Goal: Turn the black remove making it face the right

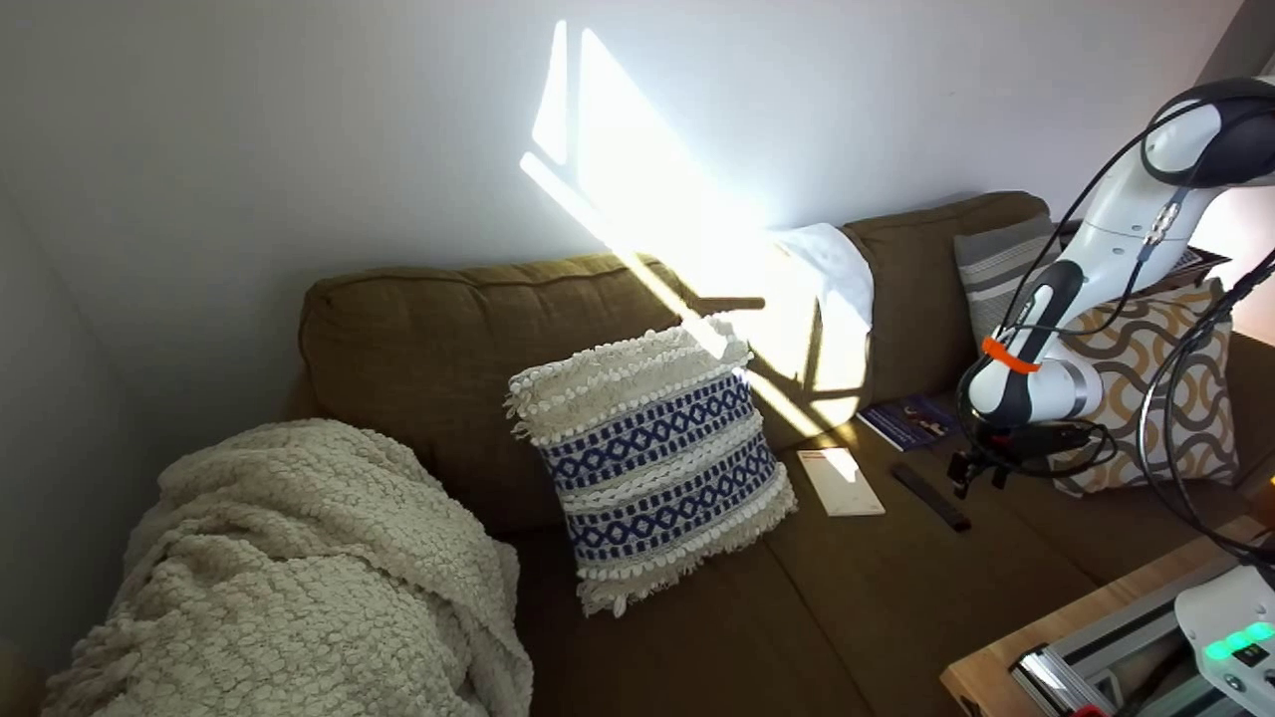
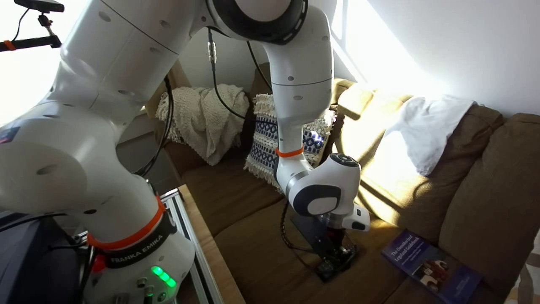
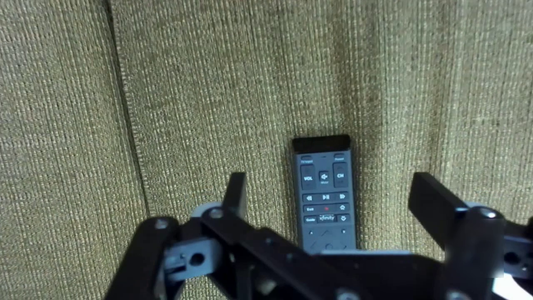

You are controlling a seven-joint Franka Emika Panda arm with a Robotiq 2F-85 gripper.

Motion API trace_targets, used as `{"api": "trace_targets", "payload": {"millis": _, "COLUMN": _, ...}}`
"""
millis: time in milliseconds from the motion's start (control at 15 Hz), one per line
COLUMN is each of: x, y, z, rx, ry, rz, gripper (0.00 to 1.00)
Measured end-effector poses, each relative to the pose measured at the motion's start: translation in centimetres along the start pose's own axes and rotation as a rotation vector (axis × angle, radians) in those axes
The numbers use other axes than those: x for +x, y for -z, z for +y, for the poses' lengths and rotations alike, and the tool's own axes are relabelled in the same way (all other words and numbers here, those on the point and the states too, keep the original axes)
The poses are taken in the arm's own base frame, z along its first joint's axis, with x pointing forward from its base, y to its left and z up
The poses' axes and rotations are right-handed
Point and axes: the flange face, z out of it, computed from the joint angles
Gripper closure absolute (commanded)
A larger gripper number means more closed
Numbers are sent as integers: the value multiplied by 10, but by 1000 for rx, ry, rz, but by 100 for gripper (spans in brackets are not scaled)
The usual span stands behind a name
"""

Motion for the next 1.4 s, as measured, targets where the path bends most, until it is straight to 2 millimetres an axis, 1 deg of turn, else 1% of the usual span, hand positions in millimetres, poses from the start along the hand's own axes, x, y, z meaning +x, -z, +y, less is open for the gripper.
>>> {"api": "trace_targets", "payload": {"millis": 267, "x": 24, "y": -27, "z": 7, "rx": 11, "ry": -12, "rz": 21, "gripper": 0}}
{"api": "trace_targets", "payload": {"millis": 533, "x": 46, "y": -52, "z": 3, "rx": 21, "ry": -7, "rz": 38, "gripper": 0}}
{"api": "trace_targets", "payload": {"millis": 733, "x": 60, "y": -63, "z": -1, "rx": 27, "ry": -3, "rz": 82, "gripper": 0}}
{"api": "trace_targets", "payload": {"millis": 1000, "x": 71, "y": -73, "z": -2, "rx": 27, "ry": 9, "rz": 100, "gripper": 0}}
{"api": "trace_targets", "payload": {"millis": 1067, "x": 73, "y": -74, "z": -2, "rx": 26, "ry": 14, "rz": 102, "gripper": 6}}
{"api": "trace_targets", "payload": {"millis": 1133, "x": 74, "y": -76, "z": -2, "rx": 27, "ry": 18, "rz": 105, "gripper": 20}}
{"api": "trace_targets", "payload": {"millis": 1200, "x": 75, "y": -77, "z": -3, "rx": 29, "ry": 23, "rz": 107, "gripper": 28}}
{"api": "trace_targets", "payload": {"millis": 1333, "x": 78, "y": -79, "z": -5, "rx": 38, "ry": 26, "rz": 112, "gripper": 30}}
{"api": "trace_targets", "payload": {"millis": 1400, "x": 79, "y": -79, "z": -5, "rx": 44, "ry": 26, "rz": 115, "gripper": 26}}
